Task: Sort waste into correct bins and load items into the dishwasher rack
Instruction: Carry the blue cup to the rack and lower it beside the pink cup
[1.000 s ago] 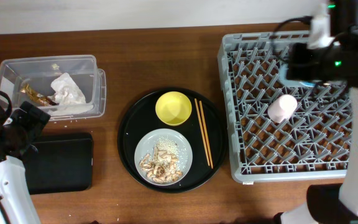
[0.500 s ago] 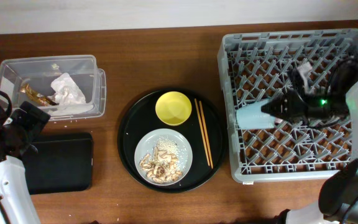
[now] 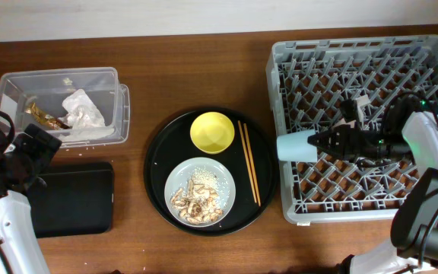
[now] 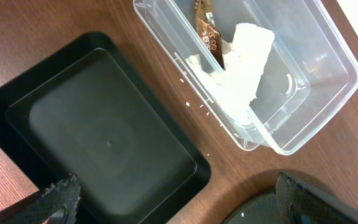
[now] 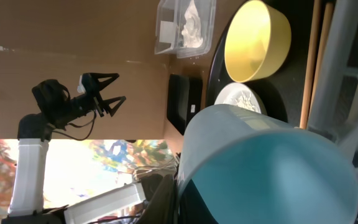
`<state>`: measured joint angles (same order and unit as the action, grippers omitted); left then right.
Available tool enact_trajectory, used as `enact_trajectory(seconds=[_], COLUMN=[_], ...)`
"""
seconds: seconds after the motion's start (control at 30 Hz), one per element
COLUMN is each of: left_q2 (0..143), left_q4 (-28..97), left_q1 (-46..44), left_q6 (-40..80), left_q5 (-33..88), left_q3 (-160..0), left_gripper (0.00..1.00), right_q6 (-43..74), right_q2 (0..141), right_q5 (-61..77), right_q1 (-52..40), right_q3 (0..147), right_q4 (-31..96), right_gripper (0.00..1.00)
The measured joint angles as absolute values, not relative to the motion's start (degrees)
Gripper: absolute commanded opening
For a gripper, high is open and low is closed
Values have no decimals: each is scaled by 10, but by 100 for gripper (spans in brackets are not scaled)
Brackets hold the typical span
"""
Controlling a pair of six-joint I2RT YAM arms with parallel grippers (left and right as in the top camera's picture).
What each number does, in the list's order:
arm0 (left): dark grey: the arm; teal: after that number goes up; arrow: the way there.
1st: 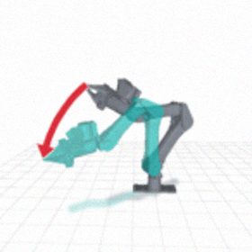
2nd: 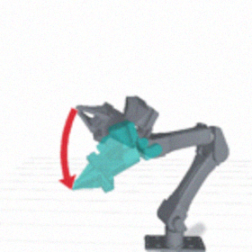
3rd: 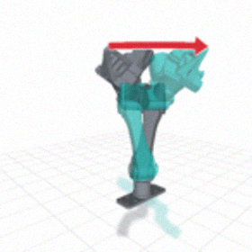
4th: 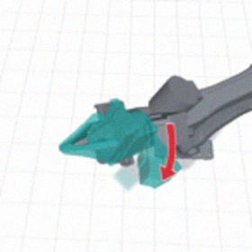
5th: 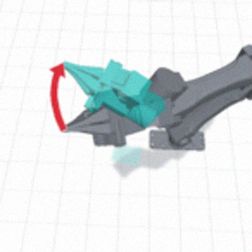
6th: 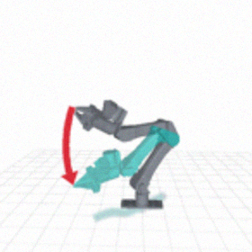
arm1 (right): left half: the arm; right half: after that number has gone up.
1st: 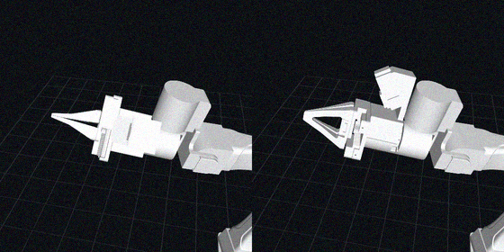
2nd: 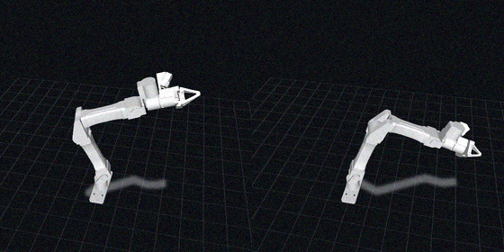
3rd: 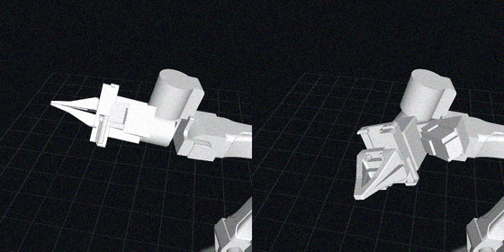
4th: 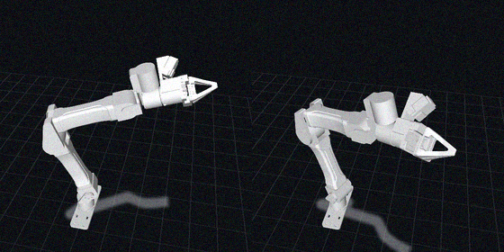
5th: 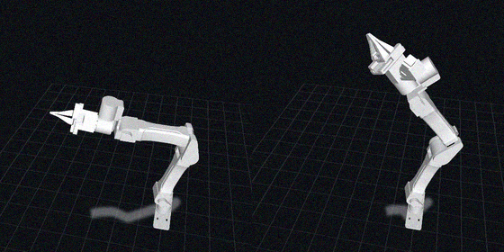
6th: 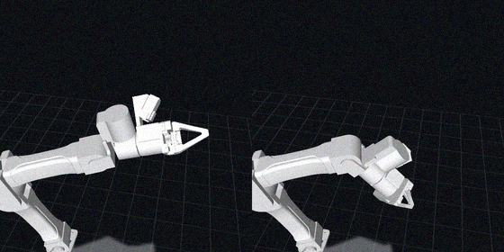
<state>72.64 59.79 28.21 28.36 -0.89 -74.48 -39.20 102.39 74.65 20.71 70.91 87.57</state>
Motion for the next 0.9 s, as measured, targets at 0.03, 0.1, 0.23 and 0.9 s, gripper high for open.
enact_trajectory(seconds=[0.03,0.1,0.23,0.9], left_q2=[726,726,726,726], left_q4=[598,598,598,598], left_q1=[282,282,282,282], left_q6=[284,284,284,284], left_q5=[-9,-9,-9,-9], left_q3=[-745,-745,-745,-745], left_gripper=[99,99,99,99], right_q6=[-392,-393,-392,-370], right_q2=[1026,1027,1038,1047], right_q5=[747,746,745,691], right_q1=[207,207,207,237], right_q3=[703,693,672,669], right_q4=[875,871,856,849], right_gripper=[4,4,4,18])
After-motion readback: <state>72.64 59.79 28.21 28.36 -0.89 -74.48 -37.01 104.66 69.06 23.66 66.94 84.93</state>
